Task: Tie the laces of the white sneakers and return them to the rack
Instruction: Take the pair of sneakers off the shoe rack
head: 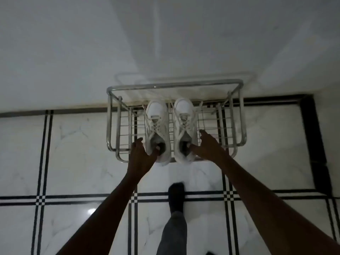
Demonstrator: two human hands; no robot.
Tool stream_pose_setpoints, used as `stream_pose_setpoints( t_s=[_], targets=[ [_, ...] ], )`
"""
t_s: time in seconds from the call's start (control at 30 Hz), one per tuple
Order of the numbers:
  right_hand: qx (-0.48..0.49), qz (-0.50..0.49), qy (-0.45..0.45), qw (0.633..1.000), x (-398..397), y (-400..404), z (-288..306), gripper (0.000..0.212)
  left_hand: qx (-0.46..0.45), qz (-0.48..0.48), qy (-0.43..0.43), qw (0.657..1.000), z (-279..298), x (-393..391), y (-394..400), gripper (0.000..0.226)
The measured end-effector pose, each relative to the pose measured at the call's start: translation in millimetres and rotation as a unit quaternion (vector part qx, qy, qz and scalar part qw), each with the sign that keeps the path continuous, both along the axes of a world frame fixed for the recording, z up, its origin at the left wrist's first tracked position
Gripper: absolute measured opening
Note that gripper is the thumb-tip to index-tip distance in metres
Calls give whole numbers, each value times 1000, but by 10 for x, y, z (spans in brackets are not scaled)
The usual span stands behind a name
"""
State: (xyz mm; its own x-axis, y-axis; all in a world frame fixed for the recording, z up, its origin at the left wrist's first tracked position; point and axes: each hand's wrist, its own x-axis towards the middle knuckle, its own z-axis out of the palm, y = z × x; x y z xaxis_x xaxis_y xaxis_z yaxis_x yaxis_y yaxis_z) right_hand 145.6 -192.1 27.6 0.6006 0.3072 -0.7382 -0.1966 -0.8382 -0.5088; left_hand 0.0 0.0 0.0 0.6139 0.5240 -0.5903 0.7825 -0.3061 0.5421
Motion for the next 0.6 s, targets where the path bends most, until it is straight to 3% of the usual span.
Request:
stream_pose_setpoints(
  t_s=[0.1,0.17,0.43,0.6],
  targets=[
    [24,-57,47,997,-53,6,-291,64,-87,64,-29,994,-208,44,21,52],
    [43,-93,44,994,-87,11,-376,59,-102,80,-29,991,-216,96,27,44],
    [116,-83,-117,983,-551,-119,-304,35,-82,75,-94,989,0,-245,-230,45],
    [142,-73,-199,967,-1357,-573,-264,62,-41,82,-177,980,8,-1089,-702,57]
  ],
)
